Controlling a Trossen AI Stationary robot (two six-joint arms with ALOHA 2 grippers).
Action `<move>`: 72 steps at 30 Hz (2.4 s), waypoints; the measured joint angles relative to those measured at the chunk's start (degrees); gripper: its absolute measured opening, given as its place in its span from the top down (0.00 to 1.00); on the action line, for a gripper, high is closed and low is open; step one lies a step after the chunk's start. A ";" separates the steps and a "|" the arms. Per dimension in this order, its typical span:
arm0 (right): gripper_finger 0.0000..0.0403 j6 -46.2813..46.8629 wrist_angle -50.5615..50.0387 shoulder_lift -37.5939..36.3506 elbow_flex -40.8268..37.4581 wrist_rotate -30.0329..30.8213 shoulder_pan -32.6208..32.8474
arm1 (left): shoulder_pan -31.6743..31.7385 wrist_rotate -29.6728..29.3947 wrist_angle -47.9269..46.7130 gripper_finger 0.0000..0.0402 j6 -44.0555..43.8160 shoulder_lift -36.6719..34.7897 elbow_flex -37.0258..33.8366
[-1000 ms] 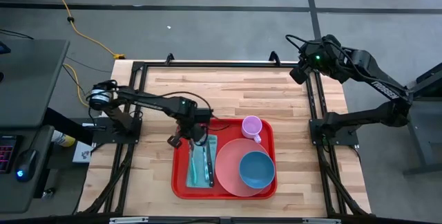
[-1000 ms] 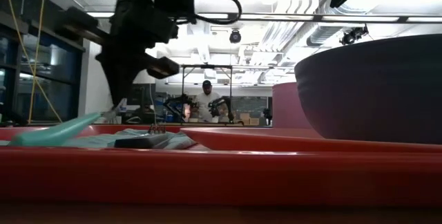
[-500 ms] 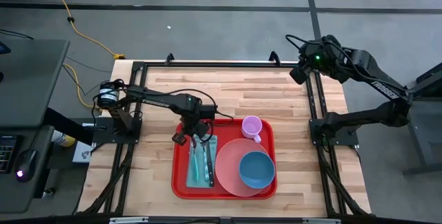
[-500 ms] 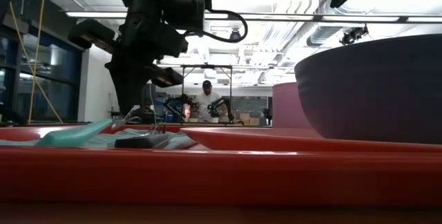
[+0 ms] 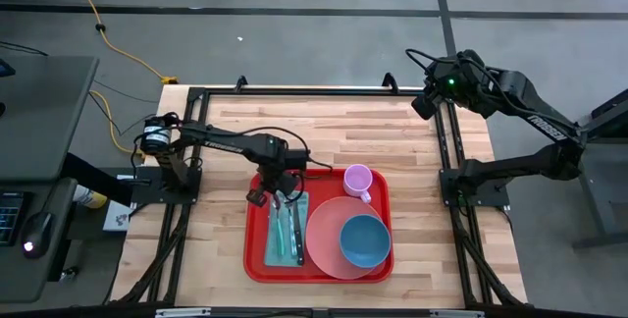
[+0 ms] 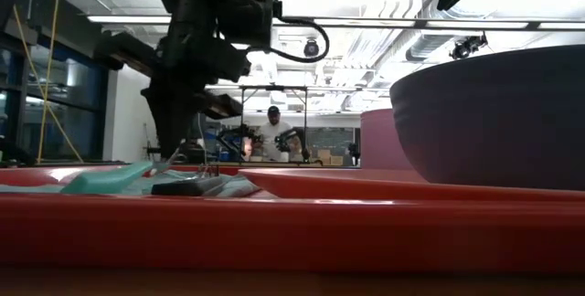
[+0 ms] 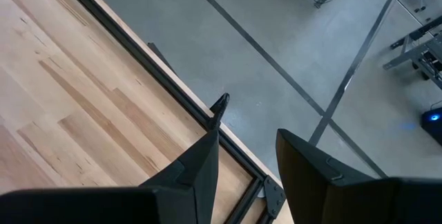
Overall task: Set up tray
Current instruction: Put the blue spoon on the blue napkin to the left side of the blue fork on the red serving tray
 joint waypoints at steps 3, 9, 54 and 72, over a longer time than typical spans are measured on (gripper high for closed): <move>0.69 -0.01 0.01 0.00 0.00 -0.06 -0.01 | -0.02 0.26 0.14 0.98 0.92 1.19 0.15; 0.69 -0.19 0.07 0.02 0.00 -0.07 -0.01 | -0.02 -0.18 -1.56 0.98 1.20 2.56 0.00; 0.69 -0.46 -0.02 0.02 0.00 -0.05 -0.01 | -0.76 -4.79 -0.75 0.69 -5.03 2.17 2.90; 0.69 -0.46 -0.01 0.02 0.00 0.04 0.01 | -4.66 9.95 5.90 0.95 -16.30 1.88 2.90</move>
